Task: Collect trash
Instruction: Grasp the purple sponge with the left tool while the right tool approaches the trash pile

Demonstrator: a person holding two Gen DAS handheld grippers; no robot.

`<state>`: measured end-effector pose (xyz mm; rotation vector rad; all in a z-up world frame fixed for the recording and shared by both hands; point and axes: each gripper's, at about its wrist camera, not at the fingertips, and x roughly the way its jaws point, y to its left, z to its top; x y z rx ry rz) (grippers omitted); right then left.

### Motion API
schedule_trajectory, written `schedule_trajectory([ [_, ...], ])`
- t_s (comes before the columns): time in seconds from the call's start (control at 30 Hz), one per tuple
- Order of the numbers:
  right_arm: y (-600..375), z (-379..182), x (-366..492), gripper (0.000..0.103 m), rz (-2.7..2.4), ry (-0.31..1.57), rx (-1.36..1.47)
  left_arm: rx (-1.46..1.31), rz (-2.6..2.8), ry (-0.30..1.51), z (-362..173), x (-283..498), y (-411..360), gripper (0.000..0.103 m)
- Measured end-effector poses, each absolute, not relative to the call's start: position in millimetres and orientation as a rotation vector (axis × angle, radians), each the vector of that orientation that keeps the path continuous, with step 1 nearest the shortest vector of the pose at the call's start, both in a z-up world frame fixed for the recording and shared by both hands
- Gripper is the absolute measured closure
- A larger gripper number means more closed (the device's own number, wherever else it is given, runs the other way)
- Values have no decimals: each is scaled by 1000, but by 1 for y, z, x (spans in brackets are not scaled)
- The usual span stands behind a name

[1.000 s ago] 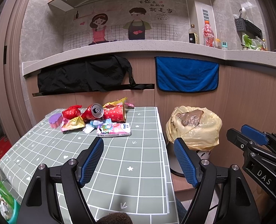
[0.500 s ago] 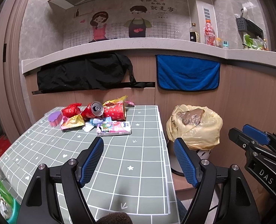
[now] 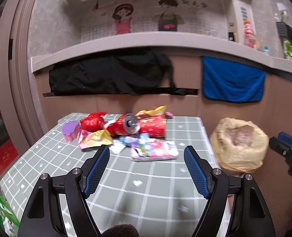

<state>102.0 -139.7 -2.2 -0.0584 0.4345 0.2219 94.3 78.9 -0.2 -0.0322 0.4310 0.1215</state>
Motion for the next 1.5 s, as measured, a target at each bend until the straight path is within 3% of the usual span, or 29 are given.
schedule_trajectory([
  [0.5, -53, -23, 236, 64, 353, 561, -107, -94, 125, 535, -29, 194, 194, 25],
  [0.73, -39, -35, 264, 64, 346, 626, -85, -122, 254, 581, -35, 245, 293, 25],
  [1.0, -16, -39, 288, 64, 349, 651, -89, -254, 320, 746, -85, 313, 387, 25],
  [1.5, 19, -36, 303, 64, 399, 661, -139, -363, 306, 862, -111, 339, 404, 25],
])
